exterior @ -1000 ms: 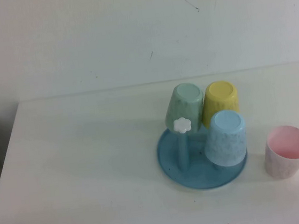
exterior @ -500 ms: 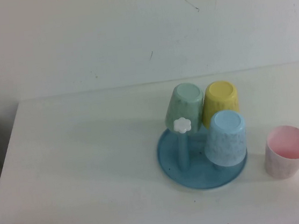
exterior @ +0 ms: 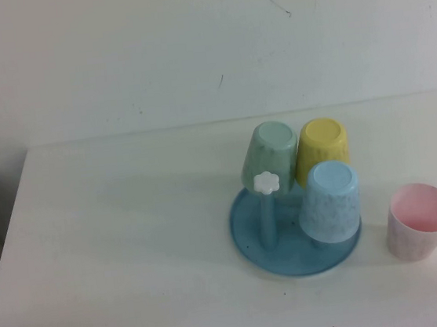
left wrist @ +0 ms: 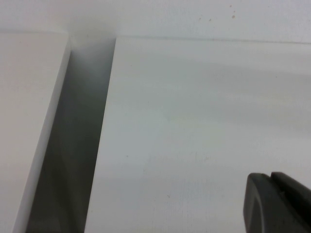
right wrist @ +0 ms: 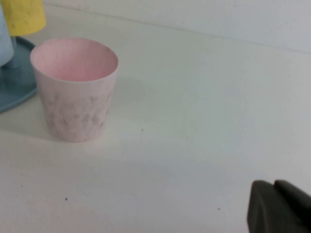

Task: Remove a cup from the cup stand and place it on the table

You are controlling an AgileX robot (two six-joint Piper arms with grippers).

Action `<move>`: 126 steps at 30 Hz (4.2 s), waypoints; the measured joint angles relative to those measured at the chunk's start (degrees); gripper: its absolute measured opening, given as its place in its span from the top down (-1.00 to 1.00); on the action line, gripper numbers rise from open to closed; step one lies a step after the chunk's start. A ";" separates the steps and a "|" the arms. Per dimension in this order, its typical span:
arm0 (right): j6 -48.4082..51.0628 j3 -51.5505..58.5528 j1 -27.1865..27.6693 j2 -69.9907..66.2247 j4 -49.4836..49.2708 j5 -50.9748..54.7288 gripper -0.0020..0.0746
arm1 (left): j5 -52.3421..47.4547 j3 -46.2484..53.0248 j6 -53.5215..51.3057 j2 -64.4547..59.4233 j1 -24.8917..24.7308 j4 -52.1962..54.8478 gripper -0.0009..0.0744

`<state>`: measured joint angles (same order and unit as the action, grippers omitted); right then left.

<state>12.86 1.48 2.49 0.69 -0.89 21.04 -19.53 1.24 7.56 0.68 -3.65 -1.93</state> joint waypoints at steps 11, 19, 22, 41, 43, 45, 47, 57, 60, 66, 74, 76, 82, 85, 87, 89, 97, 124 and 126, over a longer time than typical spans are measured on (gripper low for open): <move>0.00 0.00 0.00 0.00 0.00 0.00 0.95 | 0.12 0.00 -0.10 0.00 0.00 1.29 0.99; 0.00 0.11 0.00 0.00 0.00 -12.76 0.95 | 14.48 0.35 0.00 0.00 0.00 1.29 0.98; 0.00 0.11 0.00 0.00 0.00 -24.68 0.95 | 24.78 0.35 0.00 0.00 0.00 1.29 0.99; -7.24 -1.48 0.00 0.00 1.96 -37.98 0.95 | 37.13 -0.93 1.56 0.00 0.00 1.04 0.98; -7.32 -4.82 0.00 0.00 2.86 -28.48 0.95 | 28.56 -4.84 1.56 0.00 0.00 1.04 0.98; -7.32 -9.05 0.00 0.00 3.29 -19.57 0.95 | 21.15 -9.44 1.56 0.00 0.00 1.04 0.98; -7.32 -13.86 0.00 -1.17 3.44 -10.98 0.95 | 13.70 -14.59 1.59 -0.81 0.00 1.04 0.98; 8.86 -25.55 0.00 -17.19 -7.07 17.88 0.95 | -15.48 -38.18 -2.19 -23.77 0.00 -5.97 0.98; 16.31 -25.64 0.00 -21.73 -12.24 20.37 0.95 | -22.06 -44.79 -10.88 -33.20 0.00 -13.26 0.98; 24.26 -25.52 0.00 -25.85 -15.21 21.60 0.95 | -34.06 -58.90 -26.05 -55.92 -0.12 -25.66 0.98; 26.65 -24.51 0.00 -26.16 -15.24 21.83 0.95 | -37.95 -78.81 -25.55 -81.17 -11.94 -21.08 0.98; 26.76 -24.51 0.00 -26.16 -15.24 21.83 0.95 | -39.23 -84.50 -23.44 -86.56 -16.17 -17.28 0.98; 26.84 -24.04 0.00 -26.16 -15.24 21.70 0.95 | -42.03 -101.12 -20.58 -100.06 -24.39 -10.65 0.98; 26.84 -23.94 0.00 -26.16 -15.24 21.70 0.95 | -43.02 -108.07 -20.22 -106.11 -27.37 -10.17 0.98; 26.84 -23.94 0.00 -26.16 -15.24 21.70 0.95 | -43.90 -111.88 -20.20 -109.03 -28.58 -9.54 0.98; 26.84 -23.94 0.00 -26.16 -15.24 21.70 0.95 | -44.67 -115.38 -20.09 -111.44 -29.65 -7.95 0.92; 26.89 -23.94 0.00 -26.16 -15.24 21.70 0.95 | -45.19 -120.25 -20.48 -116.70 -33.81 -0.29 -0.54; 27.02 -22.26 0.00 -26.16 -17.33 19.21 0.95 | -37.93 -120.34 -18.87 -125.73 -34.52 3.55 -0.75; 27.02 -22.26 0.00 -26.16 -17.33 19.21 0.95 | -38.28 -120.34 -18.78 -125.84 -34.52 3.55 -0.54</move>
<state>39.88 -20.78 2.49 -25.47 -18.23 40.25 -57.81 -119.10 -11.22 -125.16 -38.18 1.62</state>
